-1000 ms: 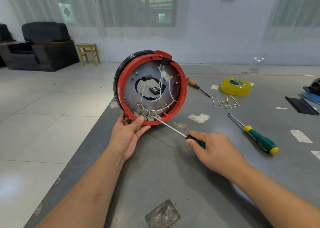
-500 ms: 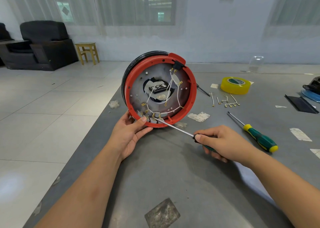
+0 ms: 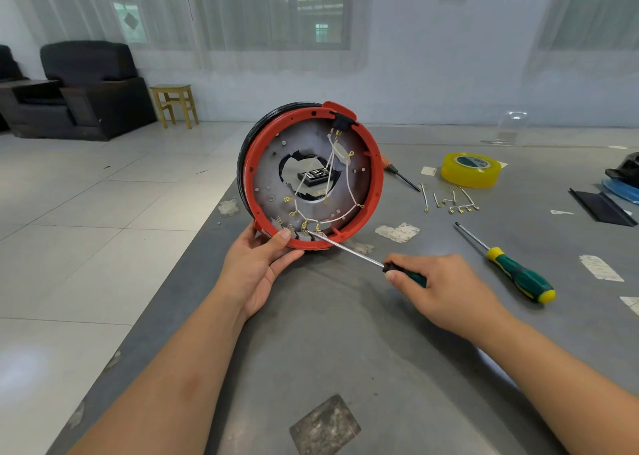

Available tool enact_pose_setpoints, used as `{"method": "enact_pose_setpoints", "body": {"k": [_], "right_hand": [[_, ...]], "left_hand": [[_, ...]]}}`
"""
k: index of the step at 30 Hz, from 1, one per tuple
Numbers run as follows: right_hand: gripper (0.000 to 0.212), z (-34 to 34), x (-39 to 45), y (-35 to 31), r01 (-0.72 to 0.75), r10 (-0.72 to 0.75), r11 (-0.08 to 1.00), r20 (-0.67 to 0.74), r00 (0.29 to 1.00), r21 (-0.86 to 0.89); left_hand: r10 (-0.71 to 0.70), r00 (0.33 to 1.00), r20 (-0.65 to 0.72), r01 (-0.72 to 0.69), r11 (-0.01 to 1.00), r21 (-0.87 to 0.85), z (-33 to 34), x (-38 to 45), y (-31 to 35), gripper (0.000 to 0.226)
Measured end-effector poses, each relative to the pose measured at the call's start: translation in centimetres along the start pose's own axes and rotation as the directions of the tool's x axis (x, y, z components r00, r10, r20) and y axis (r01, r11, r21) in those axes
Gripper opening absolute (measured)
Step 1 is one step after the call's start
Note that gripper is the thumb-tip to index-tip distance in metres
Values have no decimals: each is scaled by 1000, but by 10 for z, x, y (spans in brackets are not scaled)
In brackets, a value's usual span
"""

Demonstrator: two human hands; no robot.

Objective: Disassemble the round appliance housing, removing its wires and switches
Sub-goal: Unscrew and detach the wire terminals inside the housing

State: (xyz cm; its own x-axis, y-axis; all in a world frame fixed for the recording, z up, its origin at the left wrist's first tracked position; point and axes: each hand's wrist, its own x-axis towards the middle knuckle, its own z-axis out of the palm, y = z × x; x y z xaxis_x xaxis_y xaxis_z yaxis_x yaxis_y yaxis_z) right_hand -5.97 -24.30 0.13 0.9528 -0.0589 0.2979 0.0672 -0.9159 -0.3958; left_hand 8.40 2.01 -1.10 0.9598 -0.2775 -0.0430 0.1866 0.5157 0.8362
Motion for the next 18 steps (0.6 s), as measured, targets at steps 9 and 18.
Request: {"method": "enact_pose_setpoints", "body": {"k": [9,18], "right_hand": [[25,9,-1,-19,48,-53,992,-38,998,-120],[30,2,-5,-14,11,-14,997,-37,999,-80]], "left_hand": [[3,1000,-3,-3,1000,-8,2,-1,-2,44],[-12,1000,-2,12,1000,-12,2,-2,0,46]]}}
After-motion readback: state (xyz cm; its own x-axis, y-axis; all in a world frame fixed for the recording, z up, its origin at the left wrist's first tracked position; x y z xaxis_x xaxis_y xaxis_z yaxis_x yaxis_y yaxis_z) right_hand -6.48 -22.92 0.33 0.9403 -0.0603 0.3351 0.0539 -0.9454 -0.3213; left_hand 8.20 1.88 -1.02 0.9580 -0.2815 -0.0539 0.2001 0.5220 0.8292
